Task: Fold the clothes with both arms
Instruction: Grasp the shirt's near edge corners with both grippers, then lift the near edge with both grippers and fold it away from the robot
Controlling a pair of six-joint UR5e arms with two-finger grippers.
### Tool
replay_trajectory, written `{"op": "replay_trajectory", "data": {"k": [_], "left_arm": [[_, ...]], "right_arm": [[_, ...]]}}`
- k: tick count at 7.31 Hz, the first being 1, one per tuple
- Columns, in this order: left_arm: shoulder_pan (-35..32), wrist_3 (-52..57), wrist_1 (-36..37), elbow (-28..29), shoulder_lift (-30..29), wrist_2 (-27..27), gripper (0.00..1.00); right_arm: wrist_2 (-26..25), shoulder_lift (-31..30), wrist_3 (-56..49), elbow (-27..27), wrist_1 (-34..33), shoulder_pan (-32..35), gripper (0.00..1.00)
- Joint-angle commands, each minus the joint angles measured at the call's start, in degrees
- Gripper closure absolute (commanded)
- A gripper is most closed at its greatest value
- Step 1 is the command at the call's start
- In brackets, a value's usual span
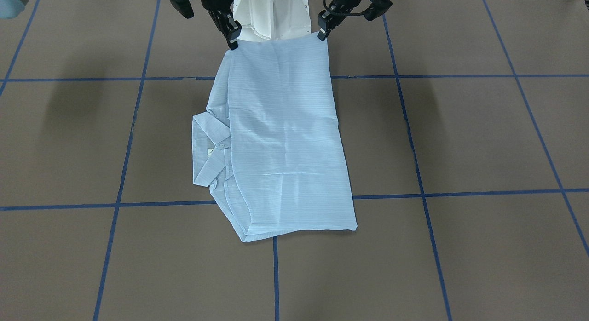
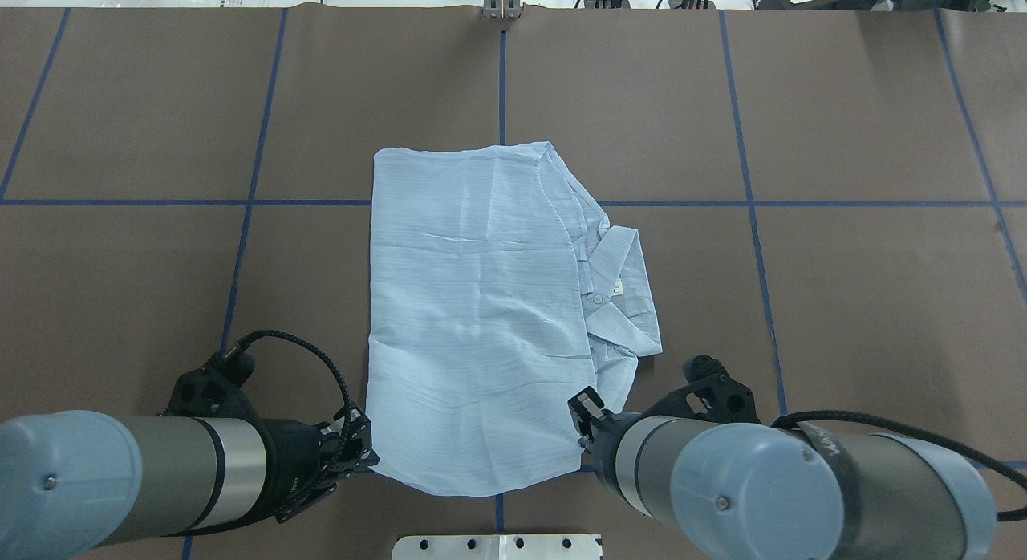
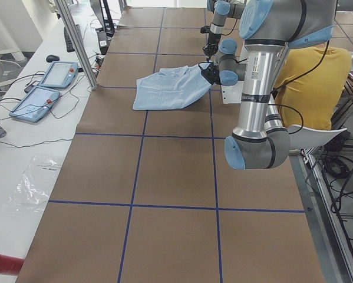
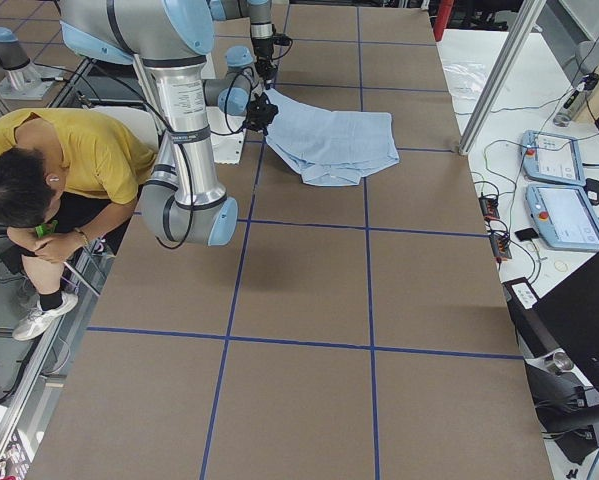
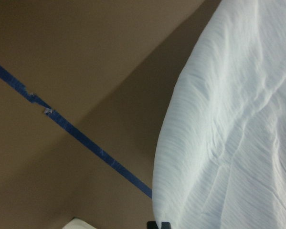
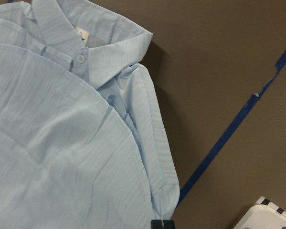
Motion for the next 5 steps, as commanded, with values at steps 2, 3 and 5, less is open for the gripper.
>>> {"op": "replay_trajectory", "data": {"k": [2,3,5], "left_arm": [[-10.4,10.0,1.3,1.8,-5.2,-1.0,1.0],[-14.7,12.8,1.1,7.9,-8.1,-1.7,1.0],[-21.3,18.2,0.0,17.2,-12.5,-3.9,1.0]], "right_arm": [[4.0,6.5,-3.3,-6.7,-1.1,11.8,1.0],[8.0,9.7,-7.3,-12.8,1.0,16.8,1.0],[11.8,12.4,-11.0,-25.8,11.6,22.4,1.0]]}}
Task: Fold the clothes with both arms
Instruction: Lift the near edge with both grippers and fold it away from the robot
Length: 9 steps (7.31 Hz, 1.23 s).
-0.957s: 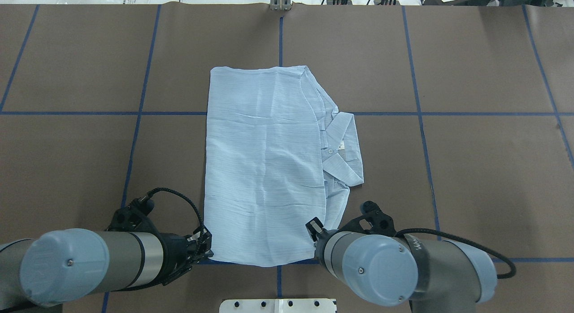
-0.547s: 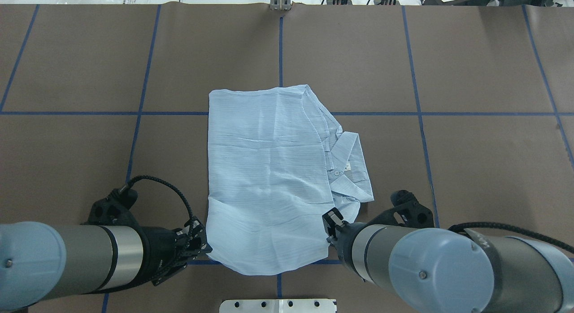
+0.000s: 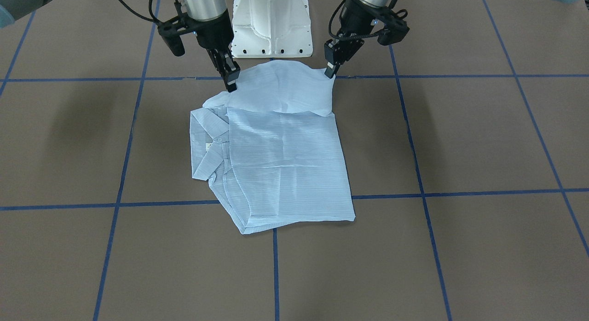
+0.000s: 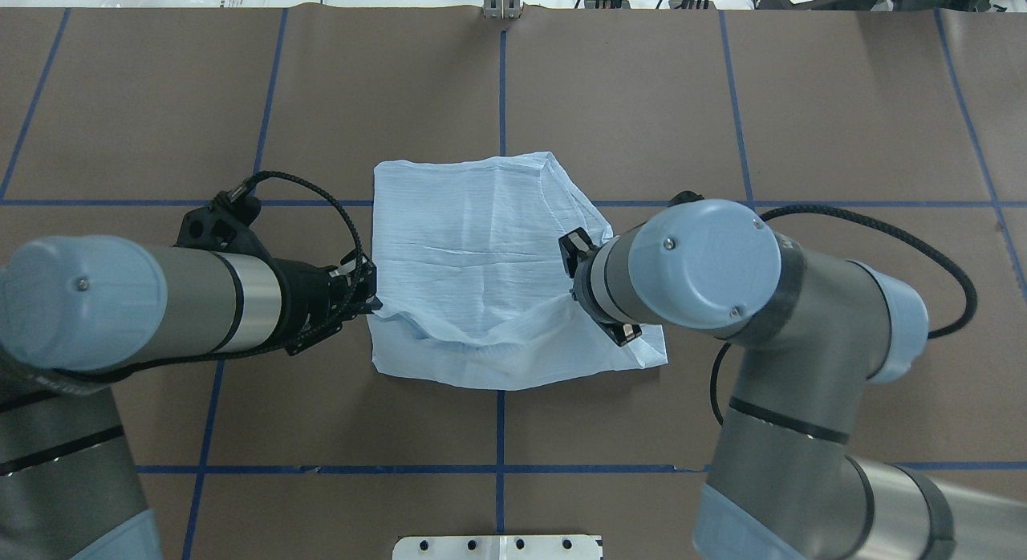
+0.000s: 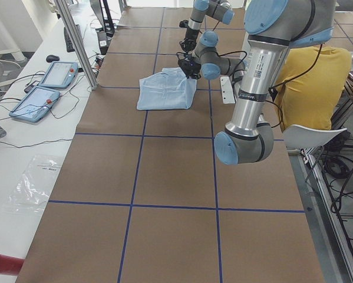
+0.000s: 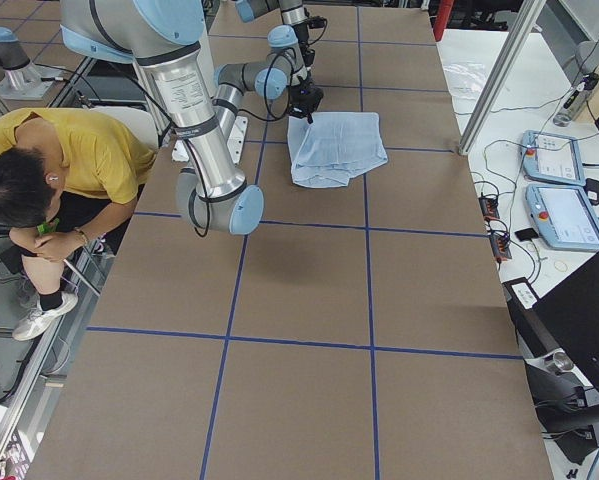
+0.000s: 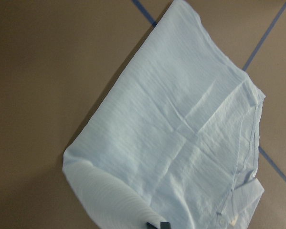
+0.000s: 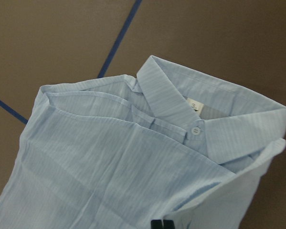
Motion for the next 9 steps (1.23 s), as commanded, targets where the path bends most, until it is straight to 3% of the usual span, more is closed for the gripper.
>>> {"op": "replay_trajectory", "data": {"k": [1,4,7,8,9], "left_arm": [[-6.1,3.4,-3.6,11.6,-5.2,-1.0,1.0],[-13.2,9.2,-12.4,26.3,-9.9,-1.2,1.0],[-14.1,10.8,-20.5,37.2,-13.0,-1.0,1.0],[-14.2,10.8,-24.7,43.2,-14.9,-0.9,0.97],[-14.3,14.0,-27.4,46.3,-15.2,-0.7,0.6]], "right_arm": [[6.3,5.3,-3.1,-12.7,7.4,7.0,1.0],[8.3,15.2,-10.7,-29.8,8.0,11.6,1.0],[8.5,17.4,-14.5,-41.0,17.8,12.9,1.0],[8.4,17.4,-16.3,-42.8,19.8,12.9,0.43],[8.4,17.9,-18.3,-45.4,21.4,13.3,0.11]]}}
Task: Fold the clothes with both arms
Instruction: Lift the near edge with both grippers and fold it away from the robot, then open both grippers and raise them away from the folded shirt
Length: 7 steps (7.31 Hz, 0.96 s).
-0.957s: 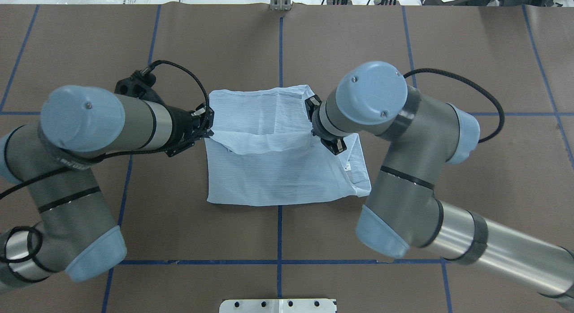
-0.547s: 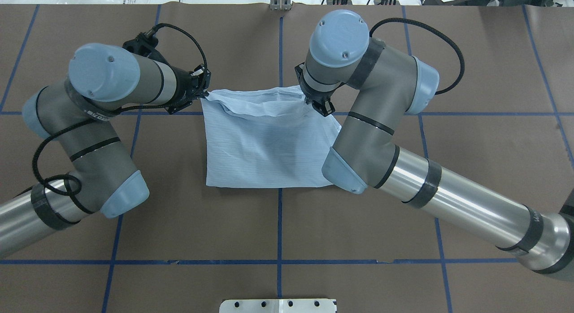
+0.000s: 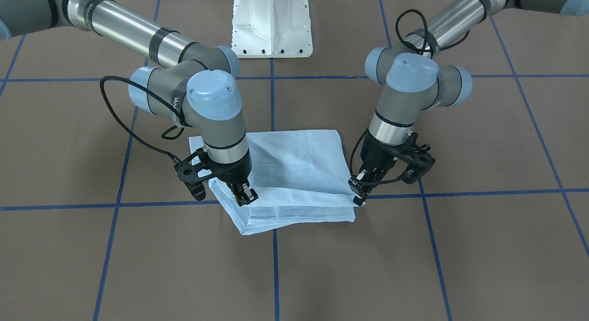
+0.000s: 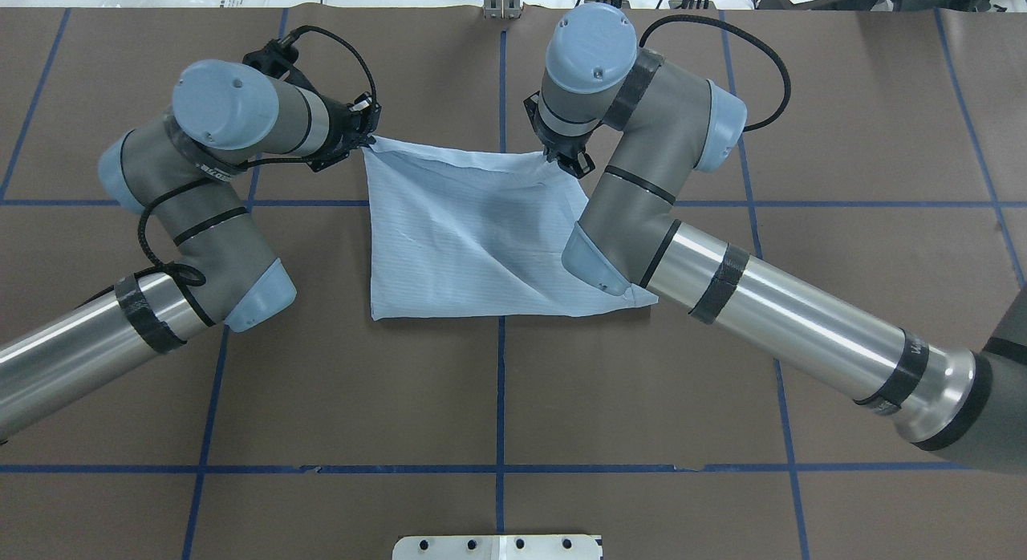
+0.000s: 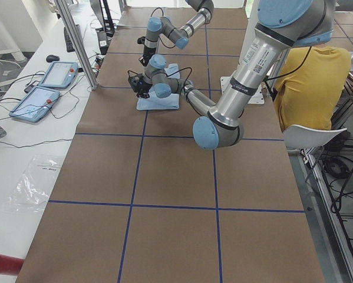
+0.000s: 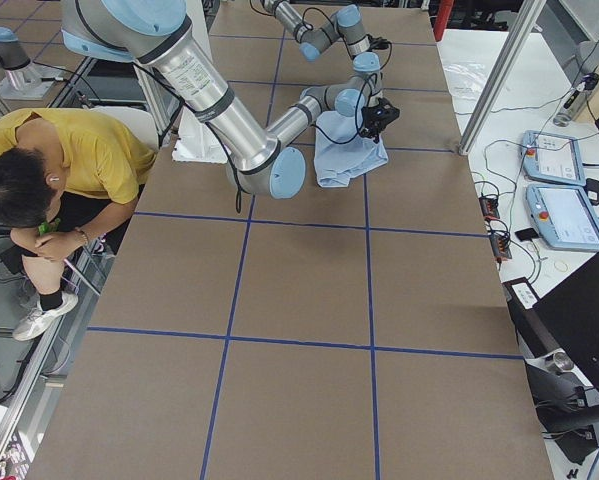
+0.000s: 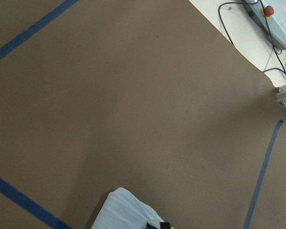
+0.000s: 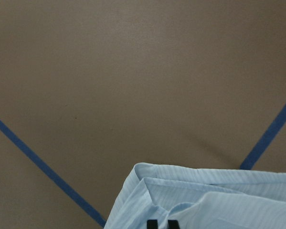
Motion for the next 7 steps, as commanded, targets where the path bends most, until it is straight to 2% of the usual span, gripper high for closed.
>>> {"op": "replay_trajectory", "data": {"k": [1,2,3,4,5,6,7], "left_arm": [[-1.8,6.2,-4.1,4.9,-1.0,0.1,0.39],[-2.2,6.5,-4.2,4.9,-1.0,0.0,0.36],[-2.9,6.6,-4.2,4.9,-1.0,-0.1,0.35],[-4.0,6.8,-4.1,4.6,-0.8,-0.4,0.35],[-4.3,10.0,-4.0,4.2,-0.5,-2.9,0.35],[-6.2,18.4,-3.8,-0.5,2.5,-5.9,0.35],[-7.3,27.8,-3.8,-6.9,8.8,-10.3,0.35]], "right_arm": [[-0.1,0.7,-5.2,-7.4,8.7,1.7,0.0],[0.5,0.8,-8.9,-8.1,9.6,3.7,0.0],[4.1,0.6,-9.7,-8.1,9.5,6.0,0.0],[4.9,0.7,-11.2,-7.9,9.4,7.0,0.0],[8.2,-0.1,-13.3,-7.7,9.0,8.6,0.0],[13.1,-3.3,-18.1,-6.2,8.8,11.3,0.0],[17.1,-9.9,-24.5,-1.0,8.6,13.8,0.0]]}}
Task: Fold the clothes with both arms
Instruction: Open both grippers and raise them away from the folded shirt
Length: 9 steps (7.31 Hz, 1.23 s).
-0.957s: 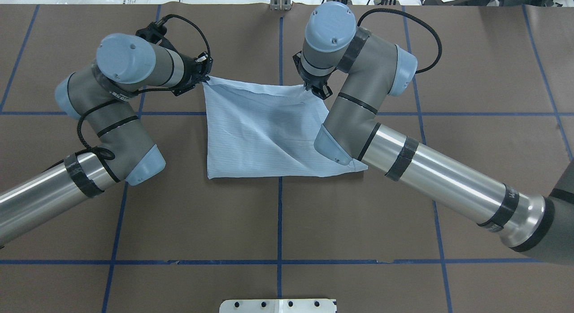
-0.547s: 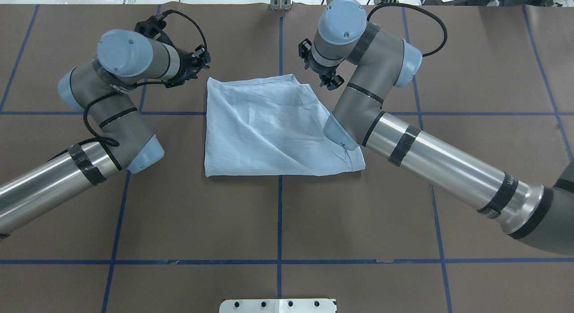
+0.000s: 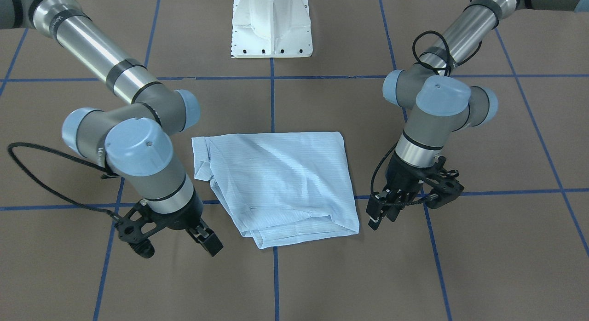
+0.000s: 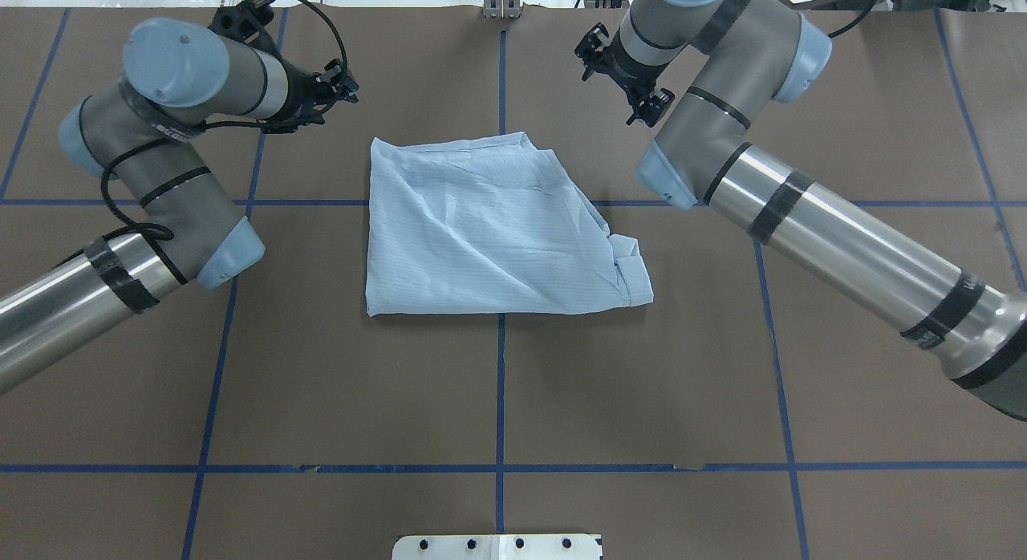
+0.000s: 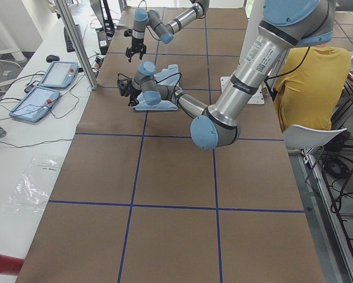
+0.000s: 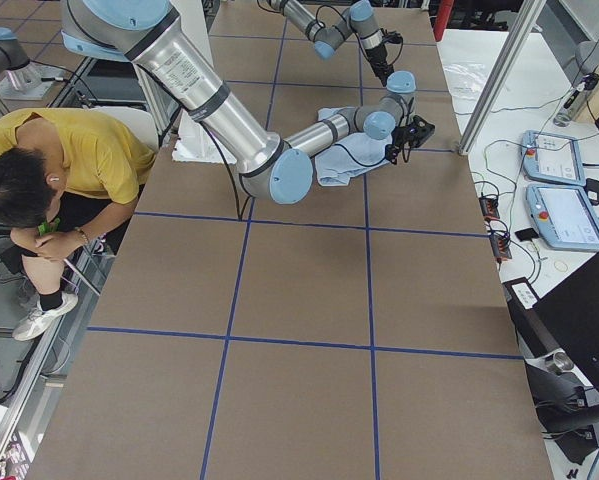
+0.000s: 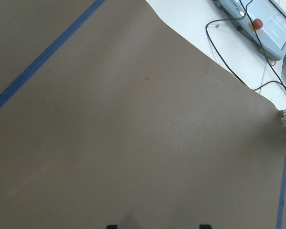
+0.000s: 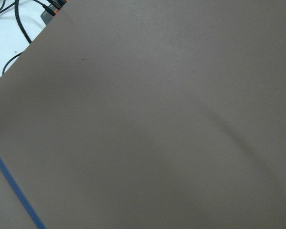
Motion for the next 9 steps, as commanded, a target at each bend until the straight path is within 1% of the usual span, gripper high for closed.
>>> {"op": "replay_trajectory", "data": {"k": [1,2,3,4,5,6,7,8,9], "left_arm": [[-4.9,19.5,0.2,-11.4,11.0,-9.7,0.35],[-8.3,27.3,0.3,-14.7,15.7,-14.3,0.35],[-12.0,36.2,0.5,-18.1,20.9,-17.8,0.35],[-16.2,45.2,0.6,-20.8,26.1,-20.4,0.34],[-20.0,54.8,0.7,-20.9,29.2,-22.9,0.34],[-23.2,62.5,2.8,-20.7,30.2,-24.5,0.34],[-26.5,70.4,7.7,-21.0,30.6,-24.8,0.32],[-30.5,79.5,12.5,-20.6,30.7,-26.4,0.31],[-33.0,85.7,15.1,-20.1,30.7,-28.8,0.28]], "right_arm": [[9.4,-11.8,-16.6,9.4,-2.8,6.7,0.0],[11.6,-14.1,-25.5,12.6,-8.0,10.3,0.0],[12.7,-18.5,-34.3,17.9,-12.2,12.6,0.0],[13.0,-26.0,-41.4,24.6,-13.6,14.0,0.0],[13.5,-32.6,-48.8,28.6,-14.1,16.5,0.0],[14.4,-37.6,-57.5,31.1,-14.1,19.8,0.0],[15.1,-43.0,-64.9,33.1,-13.8,23.0,0.0],[15.3,-49.3,-74.5,35.8,-13.6,28.1,0.0],[16.5,-53.6,-86.2,36.6,-13.9,33.4,0.0]]}}
